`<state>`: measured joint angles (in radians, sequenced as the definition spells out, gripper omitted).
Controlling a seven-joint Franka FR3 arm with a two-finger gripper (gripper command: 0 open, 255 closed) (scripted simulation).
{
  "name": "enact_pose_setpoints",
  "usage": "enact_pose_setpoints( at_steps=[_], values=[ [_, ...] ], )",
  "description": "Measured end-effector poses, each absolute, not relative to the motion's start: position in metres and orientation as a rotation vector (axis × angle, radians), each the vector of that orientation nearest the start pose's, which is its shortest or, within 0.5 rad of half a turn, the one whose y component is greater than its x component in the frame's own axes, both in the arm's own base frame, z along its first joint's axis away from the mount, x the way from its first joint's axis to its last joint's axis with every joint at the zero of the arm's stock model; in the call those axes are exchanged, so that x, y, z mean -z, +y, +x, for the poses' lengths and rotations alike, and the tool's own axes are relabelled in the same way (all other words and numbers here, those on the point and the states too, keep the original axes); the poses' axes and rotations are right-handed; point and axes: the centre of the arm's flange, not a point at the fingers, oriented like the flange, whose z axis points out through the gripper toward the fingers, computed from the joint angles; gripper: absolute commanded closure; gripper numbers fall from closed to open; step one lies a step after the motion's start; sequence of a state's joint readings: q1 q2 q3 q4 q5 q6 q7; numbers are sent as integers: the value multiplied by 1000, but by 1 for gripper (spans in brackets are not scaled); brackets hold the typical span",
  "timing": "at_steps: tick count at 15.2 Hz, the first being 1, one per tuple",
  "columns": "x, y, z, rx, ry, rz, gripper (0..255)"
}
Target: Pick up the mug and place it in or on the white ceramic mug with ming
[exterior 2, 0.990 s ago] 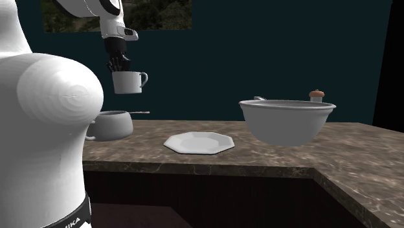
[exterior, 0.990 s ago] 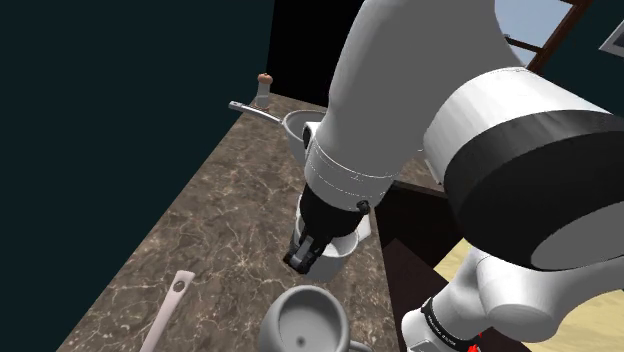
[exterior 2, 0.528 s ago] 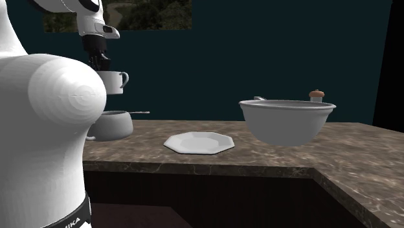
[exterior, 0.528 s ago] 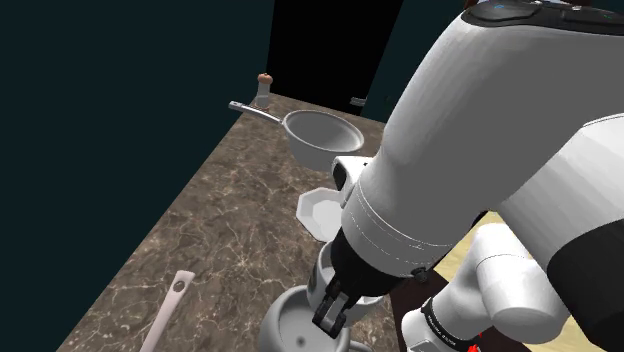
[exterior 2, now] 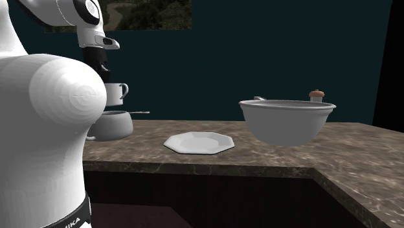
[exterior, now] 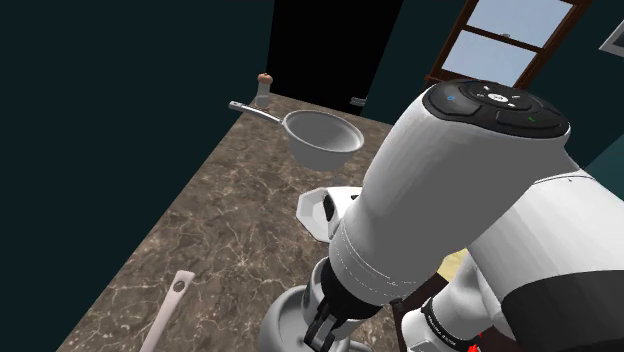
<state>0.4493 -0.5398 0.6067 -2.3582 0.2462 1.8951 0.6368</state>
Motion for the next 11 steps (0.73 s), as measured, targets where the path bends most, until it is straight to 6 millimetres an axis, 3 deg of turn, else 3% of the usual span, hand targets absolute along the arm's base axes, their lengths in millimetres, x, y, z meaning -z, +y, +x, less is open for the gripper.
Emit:
enact_pose_setpoints(
  at_steps=[6,11],
  values=[
    [-459,380,172,81,-429,-3151,255],
    [-457,380,172,84,-428,-3149,255]
  ],
)
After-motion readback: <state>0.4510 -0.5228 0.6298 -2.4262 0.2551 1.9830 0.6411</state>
